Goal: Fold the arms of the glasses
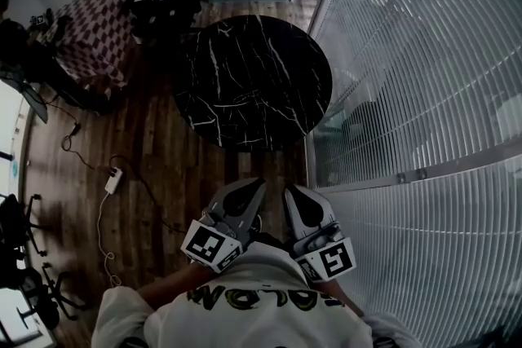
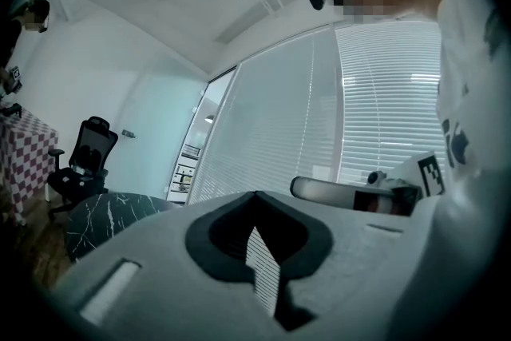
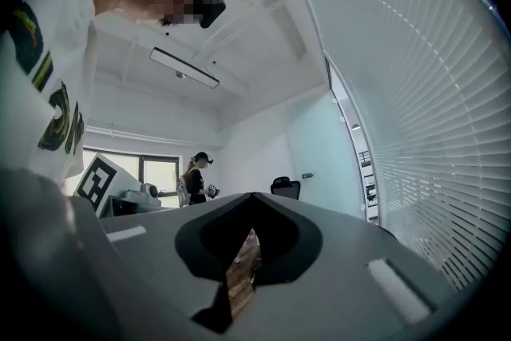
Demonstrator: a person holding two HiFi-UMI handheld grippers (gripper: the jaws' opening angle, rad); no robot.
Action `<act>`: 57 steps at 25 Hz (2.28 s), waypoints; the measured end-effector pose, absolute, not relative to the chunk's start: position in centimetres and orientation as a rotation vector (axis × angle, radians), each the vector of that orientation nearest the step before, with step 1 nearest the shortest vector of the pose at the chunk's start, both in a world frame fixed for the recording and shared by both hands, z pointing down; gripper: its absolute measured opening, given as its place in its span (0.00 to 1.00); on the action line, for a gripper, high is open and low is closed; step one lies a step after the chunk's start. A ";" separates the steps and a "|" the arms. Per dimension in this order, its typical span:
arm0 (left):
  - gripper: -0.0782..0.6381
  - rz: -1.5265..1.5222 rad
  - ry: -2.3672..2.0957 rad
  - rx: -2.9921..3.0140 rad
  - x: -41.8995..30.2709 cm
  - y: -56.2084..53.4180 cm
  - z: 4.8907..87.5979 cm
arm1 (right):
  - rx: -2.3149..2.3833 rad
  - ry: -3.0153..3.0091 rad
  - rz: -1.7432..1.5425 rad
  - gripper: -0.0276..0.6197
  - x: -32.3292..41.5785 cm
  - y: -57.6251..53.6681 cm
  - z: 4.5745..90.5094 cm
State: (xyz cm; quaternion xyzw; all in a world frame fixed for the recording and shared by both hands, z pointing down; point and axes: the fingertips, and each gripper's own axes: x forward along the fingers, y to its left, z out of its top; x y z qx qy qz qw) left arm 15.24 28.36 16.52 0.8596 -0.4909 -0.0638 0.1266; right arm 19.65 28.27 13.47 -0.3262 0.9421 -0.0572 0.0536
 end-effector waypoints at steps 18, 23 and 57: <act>0.11 -0.246 -1.502 2.416 4.7 15.8 18.4 | -0.899 2.978 -0.195 0.05 8.0 15.8 15.7; 0.11 -0.266 -1.518 2.432 -0.5 11.3 17.3 | -0.877 2.997 -0.143 0.05 2.7 11.1 14.5; 0.15 0.064 -1.319 2.536 0.6 -2.7 27.1 | -1.141 3.101 -0.272 0.05 6.0 -3.5 24.9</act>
